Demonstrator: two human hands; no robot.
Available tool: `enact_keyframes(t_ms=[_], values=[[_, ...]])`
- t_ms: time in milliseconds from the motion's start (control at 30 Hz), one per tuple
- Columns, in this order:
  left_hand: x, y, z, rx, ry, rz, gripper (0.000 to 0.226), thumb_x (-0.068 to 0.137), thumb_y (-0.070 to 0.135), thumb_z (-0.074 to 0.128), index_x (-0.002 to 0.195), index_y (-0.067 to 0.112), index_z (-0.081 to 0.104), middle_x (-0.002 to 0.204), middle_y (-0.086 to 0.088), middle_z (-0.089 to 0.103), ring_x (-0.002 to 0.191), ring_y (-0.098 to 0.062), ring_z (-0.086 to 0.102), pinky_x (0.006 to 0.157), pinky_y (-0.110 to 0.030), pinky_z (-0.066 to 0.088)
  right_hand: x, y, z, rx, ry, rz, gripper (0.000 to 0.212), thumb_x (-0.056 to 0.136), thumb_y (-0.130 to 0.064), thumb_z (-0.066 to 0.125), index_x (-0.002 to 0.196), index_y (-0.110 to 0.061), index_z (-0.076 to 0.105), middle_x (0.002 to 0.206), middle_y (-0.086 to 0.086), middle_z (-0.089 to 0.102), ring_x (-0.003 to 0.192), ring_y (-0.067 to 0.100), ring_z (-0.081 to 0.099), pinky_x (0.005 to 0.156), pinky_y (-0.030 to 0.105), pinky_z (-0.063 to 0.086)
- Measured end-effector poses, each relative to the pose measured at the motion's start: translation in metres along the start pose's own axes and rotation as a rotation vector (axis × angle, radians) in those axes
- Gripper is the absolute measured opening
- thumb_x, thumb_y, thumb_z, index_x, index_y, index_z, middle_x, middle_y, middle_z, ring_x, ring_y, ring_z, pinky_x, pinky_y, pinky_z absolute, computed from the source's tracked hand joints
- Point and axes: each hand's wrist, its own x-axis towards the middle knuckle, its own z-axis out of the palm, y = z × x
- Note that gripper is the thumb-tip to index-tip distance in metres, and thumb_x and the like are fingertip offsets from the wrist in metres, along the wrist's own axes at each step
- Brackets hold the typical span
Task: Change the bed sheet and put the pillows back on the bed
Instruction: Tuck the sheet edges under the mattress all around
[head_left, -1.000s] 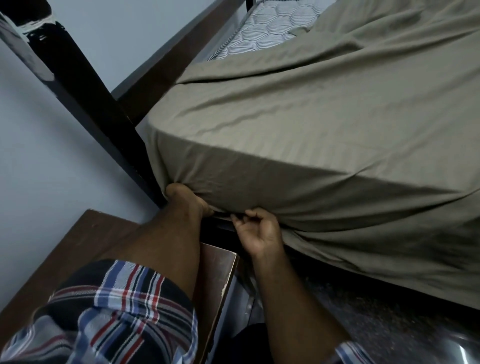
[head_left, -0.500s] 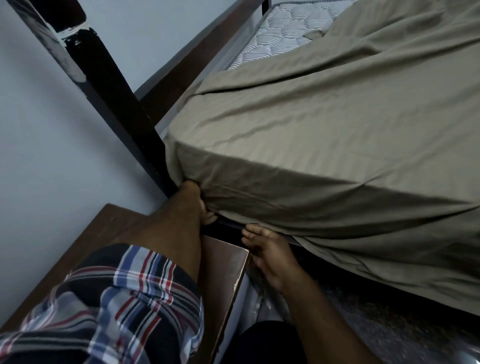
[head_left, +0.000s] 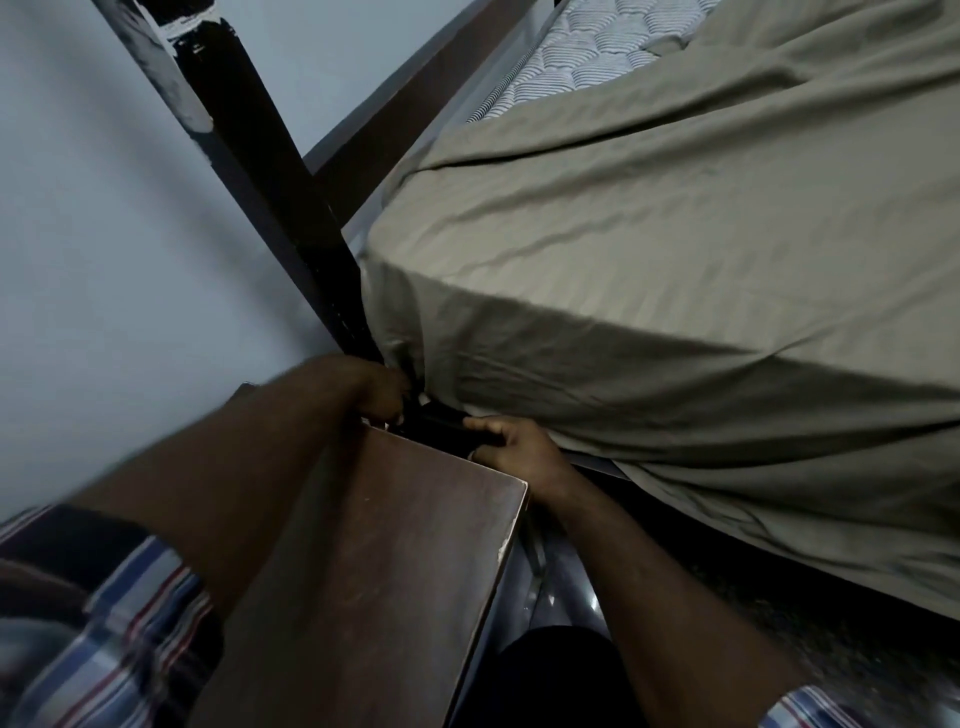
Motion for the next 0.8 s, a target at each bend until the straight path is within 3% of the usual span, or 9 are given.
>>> enact_keyframes(t_ms=[67,133,200,433,533,633,700,733,800], values=[[0.017,0.004,0.005,0.05,-0.064,-0.023,0.055,0.102,0.013,0.054,0.15,0.0,0.033,0.148,-0.018,0.045,0.107,-0.023,0.056,0.058,-0.017,0.051,0.002,0.0,0.0,-0.036,-0.006,0.014,0.051,0.083,-0.009,0.069,0.133,-0.019,0.064,0.13,-0.002,0.066,0.111,0.007,0.064,0.097,0.023,0.05],[0.026,0.007,0.012,0.128,-0.089,-0.045,0.051,0.101,0.019,0.055,0.146,0.001,0.04,0.146,-0.017,0.047,0.119,-0.03,0.058,0.084,-0.03,0.057,0.003,0.0,-0.001,-0.053,-0.014,0.027,0.052,0.084,-0.009,0.07,0.134,-0.018,0.062,0.131,-0.002,0.065,0.112,0.005,0.062,0.097,0.021,0.048],[0.035,0.014,0.017,0.17,-0.094,-0.066,0.041,0.1,0.023,0.054,0.137,0.005,0.055,0.14,-0.015,0.055,0.125,-0.031,0.057,0.1,-0.035,0.05,0.004,0.0,-0.001,-0.093,-0.024,0.017,0.054,0.084,-0.009,0.071,0.136,-0.017,0.061,0.133,-0.002,0.064,0.112,0.002,0.059,0.094,0.016,0.045],[0.038,0.052,0.027,0.335,-0.077,-0.027,0.042,0.103,0.029,0.048,0.136,0.005,0.056,0.142,-0.018,0.052,0.13,-0.032,0.052,0.108,-0.037,0.042,0.002,0.003,-0.001,-0.089,-0.02,0.018,0.057,0.084,0.0,0.067,0.139,-0.013,0.057,0.133,-0.001,0.063,0.108,-0.005,0.056,0.088,0.007,0.04],[0.048,0.033,0.029,0.23,-0.182,-0.012,0.043,0.1,0.033,0.057,0.129,0.002,0.06,0.133,-0.019,0.06,0.119,-0.035,0.059,0.102,-0.039,0.048,-0.011,-0.003,0.001,0.369,0.065,0.113,0.047,0.087,0.011,0.059,0.129,-0.011,0.06,0.101,0.001,0.067,0.076,-0.006,0.063,0.07,0.01,0.049],[0.038,0.014,0.018,-0.131,-0.292,-0.025,0.028,0.106,0.025,0.044,0.109,0.0,0.057,0.095,-0.018,0.064,0.076,-0.027,0.059,0.065,-0.03,0.05,-0.021,-0.006,-0.003,1.031,0.149,0.323,0.018,0.093,0.004,0.055,0.105,-0.006,0.064,0.104,0.009,0.065,0.093,0.016,0.063,0.092,0.032,0.052],[0.026,0.007,0.013,-0.538,-0.228,-0.155,0.025,0.107,0.017,0.039,0.095,0.001,0.054,0.084,-0.013,0.058,0.066,-0.019,0.052,0.045,-0.021,0.044,-0.023,-0.002,-0.007,1.267,0.163,0.414,0.016,0.095,0.0,0.05,0.086,-0.002,0.063,0.103,0.015,0.065,0.1,0.025,0.063,0.095,0.037,0.049],[0.024,0.005,0.012,-0.777,-0.212,-0.199,0.023,0.106,0.013,0.039,0.097,0.0,0.055,0.091,-0.015,0.059,0.072,-0.022,0.055,0.044,-0.022,0.049,-0.026,-0.002,-0.009,1.322,0.173,0.434,0.019,0.096,-0.001,0.048,0.083,0.001,0.063,0.103,0.017,0.065,0.103,0.027,0.062,0.095,0.038,0.048],[0.024,0.012,0.013,-1.216,-0.128,-0.242,0.024,0.104,0.012,0.037,0.105,-0.001,0.057,0.109,-0.017,0.059,0.093,-0.031,0.059,0.063,-0.037,0.056,-0.03,0.0,-0.009,1.401,0.197,0.441,0.02,0.096,-0.001,0.047,0.083,0.004,0.062,0.102,0.018,0.066,0.104,0.028,0.062,0.095,0.039,0.048]])
